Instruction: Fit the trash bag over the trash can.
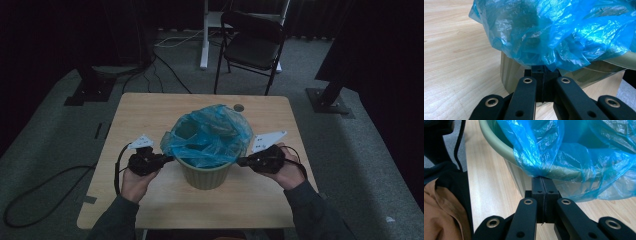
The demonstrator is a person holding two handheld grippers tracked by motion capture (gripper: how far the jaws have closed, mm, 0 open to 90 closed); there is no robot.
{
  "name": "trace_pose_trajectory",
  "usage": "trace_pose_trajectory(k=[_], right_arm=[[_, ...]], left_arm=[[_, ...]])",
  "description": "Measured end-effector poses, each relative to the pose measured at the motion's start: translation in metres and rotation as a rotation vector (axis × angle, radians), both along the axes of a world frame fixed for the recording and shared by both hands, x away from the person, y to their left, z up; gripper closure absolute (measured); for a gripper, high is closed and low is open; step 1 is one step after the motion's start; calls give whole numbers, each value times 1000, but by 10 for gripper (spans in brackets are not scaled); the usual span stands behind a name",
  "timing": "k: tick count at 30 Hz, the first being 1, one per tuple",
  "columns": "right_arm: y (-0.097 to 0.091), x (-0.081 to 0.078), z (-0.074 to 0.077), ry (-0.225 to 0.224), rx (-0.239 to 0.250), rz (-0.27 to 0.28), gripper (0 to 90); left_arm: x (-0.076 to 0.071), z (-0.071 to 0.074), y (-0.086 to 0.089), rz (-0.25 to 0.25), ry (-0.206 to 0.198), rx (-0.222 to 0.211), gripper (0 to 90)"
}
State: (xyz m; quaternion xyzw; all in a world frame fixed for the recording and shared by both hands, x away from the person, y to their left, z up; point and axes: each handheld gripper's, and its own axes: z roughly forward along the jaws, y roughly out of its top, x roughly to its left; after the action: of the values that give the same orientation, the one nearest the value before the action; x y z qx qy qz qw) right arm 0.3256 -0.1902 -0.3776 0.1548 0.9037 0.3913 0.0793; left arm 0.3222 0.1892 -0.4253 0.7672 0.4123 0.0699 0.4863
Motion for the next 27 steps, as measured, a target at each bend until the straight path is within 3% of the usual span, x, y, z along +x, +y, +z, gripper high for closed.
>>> trace_pose_trajectory(k=[7,9,14,18,23,27], right_arm=[[-2,10,-2,-1,18,-54,899],[-4,11,-3,-1,23,-61,898],[-8,8,2,-15,19,-59,854],[-13,3,9,-28,30,-53,768],[-15,0,20,-42,38,-30,696],[-12,2,27,-26,59,-20,652]], left_arm=[[13,0,-5,17,6,-10,893],[13,1,-5,20,8,-3,855],[4,7,3,21,-6,31,733],[-3,13,16,26,-33,24,664],[-12,19,26,29,-55,21,625],[-14,27,32,39,-80,13,603]])
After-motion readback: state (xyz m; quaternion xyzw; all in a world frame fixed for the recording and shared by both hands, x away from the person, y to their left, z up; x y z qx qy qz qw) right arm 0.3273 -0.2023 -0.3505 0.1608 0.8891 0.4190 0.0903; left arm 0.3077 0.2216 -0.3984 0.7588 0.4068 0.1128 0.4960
